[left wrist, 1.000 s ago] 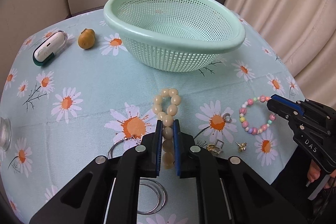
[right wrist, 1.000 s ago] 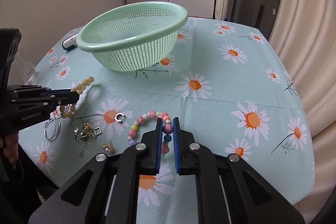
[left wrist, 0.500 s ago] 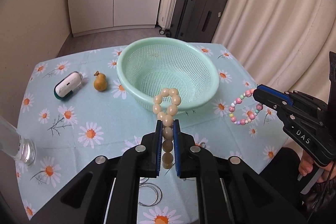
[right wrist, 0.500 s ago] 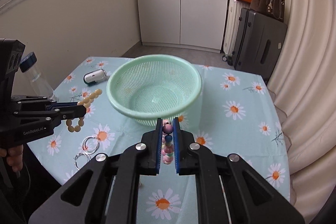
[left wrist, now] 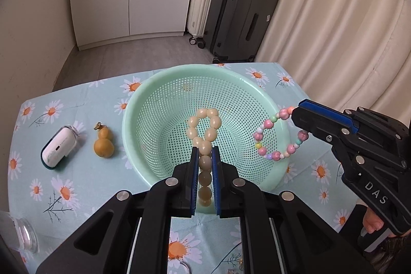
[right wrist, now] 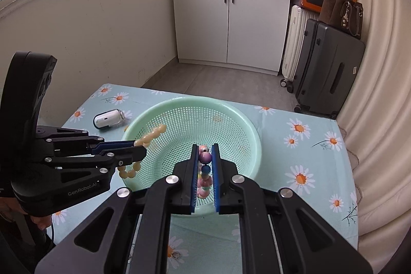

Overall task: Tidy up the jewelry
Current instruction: 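Carry both bracelets into the green colander and open both tools, then move both tools back toward the hoop earrings and charms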

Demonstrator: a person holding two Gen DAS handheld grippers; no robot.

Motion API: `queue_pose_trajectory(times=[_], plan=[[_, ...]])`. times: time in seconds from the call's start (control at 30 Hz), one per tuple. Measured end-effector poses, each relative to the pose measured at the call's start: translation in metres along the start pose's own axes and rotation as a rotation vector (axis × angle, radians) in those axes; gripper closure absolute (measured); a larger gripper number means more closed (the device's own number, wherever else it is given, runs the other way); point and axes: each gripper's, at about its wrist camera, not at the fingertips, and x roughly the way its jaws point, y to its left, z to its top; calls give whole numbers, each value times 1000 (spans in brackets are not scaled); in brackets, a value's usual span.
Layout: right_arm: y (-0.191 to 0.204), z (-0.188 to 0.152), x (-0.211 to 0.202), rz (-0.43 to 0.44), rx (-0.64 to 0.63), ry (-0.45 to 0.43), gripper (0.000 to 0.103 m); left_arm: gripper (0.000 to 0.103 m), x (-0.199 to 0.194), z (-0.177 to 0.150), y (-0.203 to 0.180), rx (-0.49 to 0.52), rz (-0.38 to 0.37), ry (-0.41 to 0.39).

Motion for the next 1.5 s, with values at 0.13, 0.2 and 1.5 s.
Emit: queue_pose_trajectory(times=[0.13, 0.2, 1.5], plan=[[0, -10, 30, 13, 6, 61, 92, 94, 24, 1, 2, 1, -10, 39], [0, -16, 42, 14, 11, 84, 92, 94, 31, 1, 2, -1, -17, 52], [6, -28, -4, -40, 30, 111, 71, 64, -31, -30, 6, -5, 92, 69]])
